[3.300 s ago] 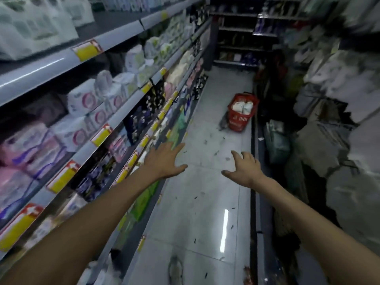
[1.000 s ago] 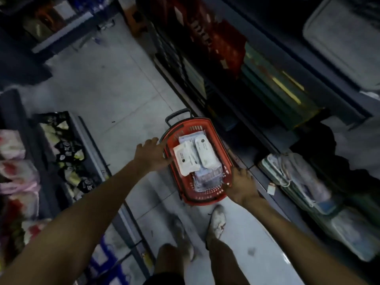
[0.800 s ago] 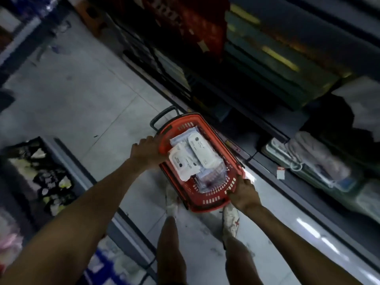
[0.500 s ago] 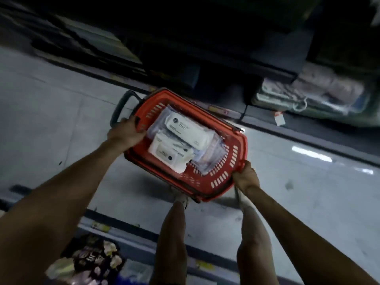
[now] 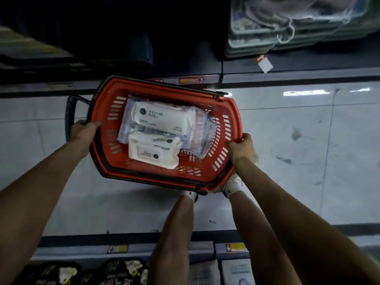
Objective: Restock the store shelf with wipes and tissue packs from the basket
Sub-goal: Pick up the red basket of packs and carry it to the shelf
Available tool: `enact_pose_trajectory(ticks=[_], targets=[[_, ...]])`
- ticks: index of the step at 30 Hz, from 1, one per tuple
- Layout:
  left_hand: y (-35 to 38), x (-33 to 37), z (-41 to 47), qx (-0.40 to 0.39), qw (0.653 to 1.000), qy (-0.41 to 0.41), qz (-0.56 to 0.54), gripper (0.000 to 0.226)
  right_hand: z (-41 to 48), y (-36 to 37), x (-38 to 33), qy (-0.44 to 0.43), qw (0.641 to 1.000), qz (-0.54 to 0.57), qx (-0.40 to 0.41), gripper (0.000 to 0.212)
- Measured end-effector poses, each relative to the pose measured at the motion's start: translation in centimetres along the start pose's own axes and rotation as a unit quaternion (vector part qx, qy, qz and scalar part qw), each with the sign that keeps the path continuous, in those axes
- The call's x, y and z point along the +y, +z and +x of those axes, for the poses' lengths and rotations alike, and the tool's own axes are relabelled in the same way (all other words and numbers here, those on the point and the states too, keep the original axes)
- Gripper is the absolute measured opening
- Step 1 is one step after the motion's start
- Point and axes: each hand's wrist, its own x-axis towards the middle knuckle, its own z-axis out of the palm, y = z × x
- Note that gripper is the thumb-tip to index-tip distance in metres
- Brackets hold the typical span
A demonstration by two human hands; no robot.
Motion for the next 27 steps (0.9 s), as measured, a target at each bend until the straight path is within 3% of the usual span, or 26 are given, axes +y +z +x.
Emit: enact_pose_trajectory(ticks=[5, 11, 20, 27], targets=[[-1.0, 0.8, -0.5, -0.098, 0.994, -0.041, 0.020, 0.051, 2.9, -1.3, 0.4, 0.066, 0.995, 0.072, -0.003, 0.020], [0.3, 2.0, -5.8, -0.125, 0.991, -0.016, 0.054, 0.067, 5.4, -8.2, 2.7, 0.072, 0.993, 0.088, 0.006, 0.015], [8.1, 12.9, -24.7, -0.189, 0.965, 0.064, 0.172, 0.058, 2.8, -28.8, 12.5, 0.103, 0.979, 0.164, 0.055, 0.012], [18.2, 20.6, -42.1, -0.207, 0.941, 0.118, 0.240, 0.062, -0.4, -44.5, 23.1, 0.151, 0.942, 0.280, 0.110, 0.013]])
